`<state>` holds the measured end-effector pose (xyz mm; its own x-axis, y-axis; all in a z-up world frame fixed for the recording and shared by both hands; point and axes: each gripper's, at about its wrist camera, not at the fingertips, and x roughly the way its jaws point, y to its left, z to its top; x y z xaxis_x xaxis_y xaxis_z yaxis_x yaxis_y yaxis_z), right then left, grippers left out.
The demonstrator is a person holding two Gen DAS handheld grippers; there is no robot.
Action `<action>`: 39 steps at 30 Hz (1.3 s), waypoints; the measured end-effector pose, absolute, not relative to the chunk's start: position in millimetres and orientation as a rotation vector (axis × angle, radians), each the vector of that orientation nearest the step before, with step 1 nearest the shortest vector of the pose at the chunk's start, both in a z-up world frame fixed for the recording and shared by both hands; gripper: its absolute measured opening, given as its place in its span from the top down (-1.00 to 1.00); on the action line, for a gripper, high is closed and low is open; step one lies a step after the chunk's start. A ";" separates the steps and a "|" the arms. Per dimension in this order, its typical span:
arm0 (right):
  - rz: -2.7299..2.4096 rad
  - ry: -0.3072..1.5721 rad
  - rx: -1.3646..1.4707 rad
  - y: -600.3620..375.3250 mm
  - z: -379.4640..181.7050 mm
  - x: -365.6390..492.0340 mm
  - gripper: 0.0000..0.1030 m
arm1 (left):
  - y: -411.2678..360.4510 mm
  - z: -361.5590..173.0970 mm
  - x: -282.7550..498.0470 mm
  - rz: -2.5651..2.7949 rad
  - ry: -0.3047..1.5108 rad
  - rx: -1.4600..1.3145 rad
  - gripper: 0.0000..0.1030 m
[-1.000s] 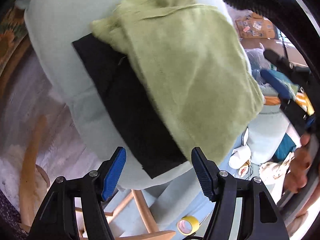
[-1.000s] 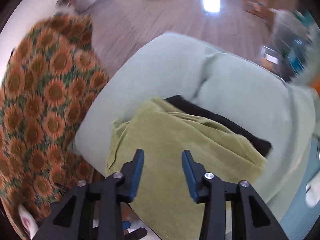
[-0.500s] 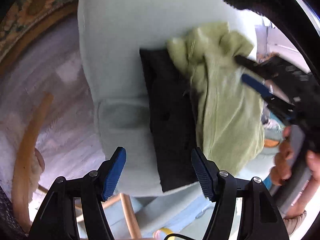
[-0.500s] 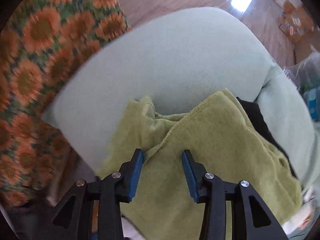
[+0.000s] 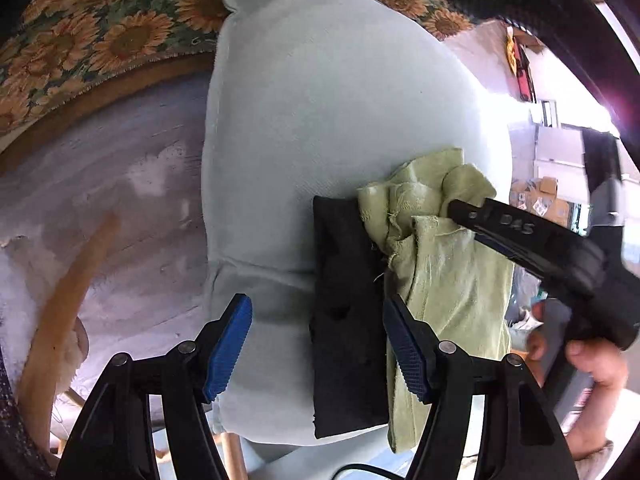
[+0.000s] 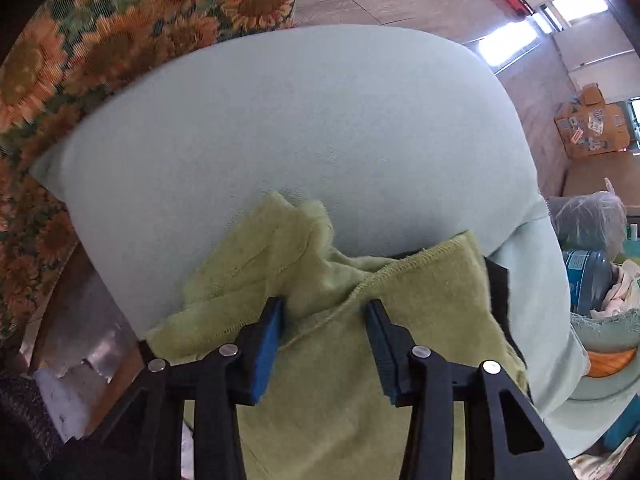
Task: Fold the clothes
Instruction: 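Open both grippers and release the green shirt onto the black cloth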
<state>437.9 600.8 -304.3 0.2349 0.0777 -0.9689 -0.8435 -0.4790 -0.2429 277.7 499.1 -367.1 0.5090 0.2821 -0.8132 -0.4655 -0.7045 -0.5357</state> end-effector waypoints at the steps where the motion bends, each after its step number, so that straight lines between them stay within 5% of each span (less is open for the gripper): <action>1: 1.380 0.710 -1.658 598.8 -303.6 437.0 0.10 | 500.2 -367.1 277.3 1.245 0.140 -1.999 -0.33; 9: 1.510 0.683 -1.564 577.2 -249.5 446.2 0.00 | 499.8 -355.9 275.5 1.218 0.108 -1.971 -0.33; 22: 1.488 0.787 -1.551 590.6 -264.1 455.0 0.14 | 503.7 -366.4 285.4 1.252 0.131 -1.942 -0.33; 31: 1.339 0.914 -1.209 563.7 -183.6 573.4 0.01 | 508.7 -360.3 296.9 1.208 0.148 -1.875 -0.33; 39: 1.144 1.134 -1.029 497.4 -214.2 660.2 -0.04 | 511.1 -350.7 306.3 1.189 0.173 -1.813 -0.33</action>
